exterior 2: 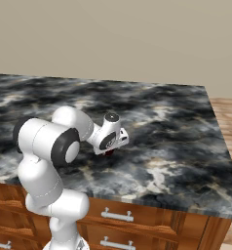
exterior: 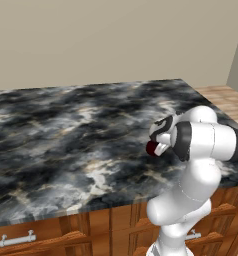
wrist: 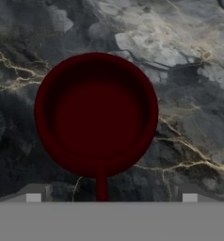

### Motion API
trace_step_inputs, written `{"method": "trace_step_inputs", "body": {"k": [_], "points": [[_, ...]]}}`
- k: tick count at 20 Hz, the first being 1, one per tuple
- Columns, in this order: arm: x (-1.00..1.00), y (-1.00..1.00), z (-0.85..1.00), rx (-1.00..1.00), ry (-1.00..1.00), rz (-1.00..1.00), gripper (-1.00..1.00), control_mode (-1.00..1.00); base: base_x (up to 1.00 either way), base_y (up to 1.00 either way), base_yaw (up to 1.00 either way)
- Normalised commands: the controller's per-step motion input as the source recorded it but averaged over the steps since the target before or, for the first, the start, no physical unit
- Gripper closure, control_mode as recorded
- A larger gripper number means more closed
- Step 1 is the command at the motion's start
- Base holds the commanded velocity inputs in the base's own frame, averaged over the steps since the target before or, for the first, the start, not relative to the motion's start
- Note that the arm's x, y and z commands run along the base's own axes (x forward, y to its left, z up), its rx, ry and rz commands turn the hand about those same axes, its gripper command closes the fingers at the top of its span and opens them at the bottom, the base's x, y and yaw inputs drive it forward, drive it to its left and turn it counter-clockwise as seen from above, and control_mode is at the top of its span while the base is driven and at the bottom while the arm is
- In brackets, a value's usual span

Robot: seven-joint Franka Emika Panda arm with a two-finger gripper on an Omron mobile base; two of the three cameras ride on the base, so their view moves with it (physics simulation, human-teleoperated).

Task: Pick the strainer and mug and place them in the sink. Then turn on the water.

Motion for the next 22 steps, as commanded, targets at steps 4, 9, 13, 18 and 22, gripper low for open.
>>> {"method": "trace_step_inputs", "body": {"k": [4,9,13,18,22], "points": [[0.00,0.04,-0.09,0.00,0.00,0.00,-1.00,-1.00,0.00,0.00,0.00],[0.00,0.03,-0.05,0.00,0.00,0.00,-1.00,-1.00,0.00,0.00,0.00],[0.00,0.01,-0.02,0.00,0.00,0.00,-1.00,-1.00,0.00,0.00,0.00],[0.00,0.00,0.00,0.00,0.00,0.00,-1.00,-1.00,0.00,0.00,0.00],[0.00,0.00,0.00,0.00,0.00,0.00,-1.00,-1.00,0.00,0.00,0.00]]}}
